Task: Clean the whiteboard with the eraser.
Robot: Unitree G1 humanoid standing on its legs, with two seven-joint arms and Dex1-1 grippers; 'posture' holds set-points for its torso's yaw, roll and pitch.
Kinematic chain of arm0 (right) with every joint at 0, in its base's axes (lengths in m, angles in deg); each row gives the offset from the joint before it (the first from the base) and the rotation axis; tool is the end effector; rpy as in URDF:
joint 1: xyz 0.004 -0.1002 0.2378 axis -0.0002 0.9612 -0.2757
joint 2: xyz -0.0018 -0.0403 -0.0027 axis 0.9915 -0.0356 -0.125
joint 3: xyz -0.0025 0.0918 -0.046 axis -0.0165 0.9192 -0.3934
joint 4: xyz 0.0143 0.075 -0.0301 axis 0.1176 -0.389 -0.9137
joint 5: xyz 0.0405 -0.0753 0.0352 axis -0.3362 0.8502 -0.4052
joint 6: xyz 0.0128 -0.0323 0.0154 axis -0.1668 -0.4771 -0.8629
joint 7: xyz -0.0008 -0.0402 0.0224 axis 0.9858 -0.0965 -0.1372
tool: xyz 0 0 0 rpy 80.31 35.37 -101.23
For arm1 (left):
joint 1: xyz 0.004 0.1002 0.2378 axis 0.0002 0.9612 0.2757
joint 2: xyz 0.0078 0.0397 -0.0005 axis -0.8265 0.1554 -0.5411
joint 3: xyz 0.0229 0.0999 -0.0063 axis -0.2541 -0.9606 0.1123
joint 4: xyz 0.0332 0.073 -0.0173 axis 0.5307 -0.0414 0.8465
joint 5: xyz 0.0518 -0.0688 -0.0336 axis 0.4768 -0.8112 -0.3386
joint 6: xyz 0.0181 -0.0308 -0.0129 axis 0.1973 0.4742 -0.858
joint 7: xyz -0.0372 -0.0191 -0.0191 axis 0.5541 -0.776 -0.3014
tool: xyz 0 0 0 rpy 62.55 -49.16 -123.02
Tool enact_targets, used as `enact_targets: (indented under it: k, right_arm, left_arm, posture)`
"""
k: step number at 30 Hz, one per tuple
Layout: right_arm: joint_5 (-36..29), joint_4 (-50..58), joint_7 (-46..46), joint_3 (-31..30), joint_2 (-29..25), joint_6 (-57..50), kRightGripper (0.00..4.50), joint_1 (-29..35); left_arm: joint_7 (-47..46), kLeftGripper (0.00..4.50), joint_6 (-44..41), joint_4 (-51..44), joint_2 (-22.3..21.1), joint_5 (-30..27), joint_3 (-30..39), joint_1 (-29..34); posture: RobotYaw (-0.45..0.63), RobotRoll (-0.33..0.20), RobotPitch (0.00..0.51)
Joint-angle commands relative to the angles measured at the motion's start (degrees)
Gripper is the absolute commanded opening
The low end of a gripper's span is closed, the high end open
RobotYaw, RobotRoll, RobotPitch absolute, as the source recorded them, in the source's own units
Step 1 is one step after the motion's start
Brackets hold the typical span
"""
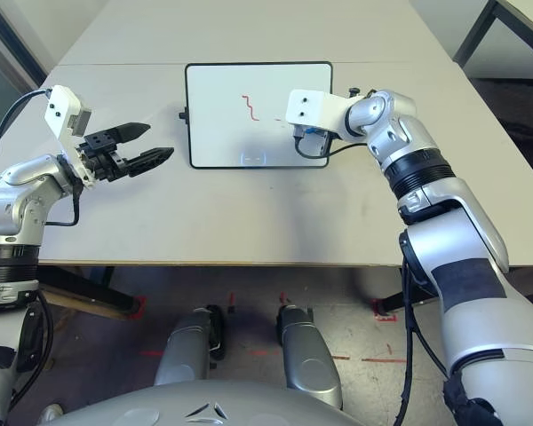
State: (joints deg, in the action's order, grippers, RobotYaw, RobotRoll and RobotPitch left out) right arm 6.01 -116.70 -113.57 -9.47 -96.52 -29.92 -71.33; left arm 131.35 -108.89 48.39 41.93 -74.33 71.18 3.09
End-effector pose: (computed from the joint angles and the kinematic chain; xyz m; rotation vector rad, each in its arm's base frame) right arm 0.3559 -0.1836 0.2188 -1.1338 0.3510 0.6846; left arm 0.2766 0.2677 0.1783 0.1417 0.0465 -0.7997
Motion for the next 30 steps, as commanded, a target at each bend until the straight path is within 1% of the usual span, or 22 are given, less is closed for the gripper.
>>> enact_targets:
  k: [1,8,15,24,30]
  right_arm:
    - [-0.86,-0.20,-1.24,1.25,0.37,-1.24,0.22,-1.16]
    - [-1.68,2.94,-3.38,1.68,0.66,-3.05,0.22,-2.01]
    - [-2.71,10.62,-6.79,1.65,0.78,-7.37,0.22,-1.52]
    - [-2.85,23.37,-10.24,0.18,4.02,-17.03,0.22,-2.07]
    - [-1.42,26.13,-10.07,-1.07,4.99,-19.09,0.22,-1.93]
  left_arm:
    - [0.51,4.50,0.30,0.81,-0.49,0.93,-0.43,-0.32]
    - [0.56,4.50,0.64,1.82,-0.55,1.15,-0.40,-0.83]
    - [0.62,4.50,0.82,1.90,-0.57,1.13,-0.37,-0.88]
    - [0.48,4.50,0.89,1.97,-0.41,1.21,-0.43,-1.10]
    - [0.49,4.50,1.03,1.91,-0.43,1.20,-0.25,-0.97]
  posture:
    - [-0.15,0.000,0.184]
    - [-0.15,0.000,0.184]
    - [-0.16,0.000,0.183]
    - [-0.15,0.000,0.180]
    - [-0.15,0.000,0.177]
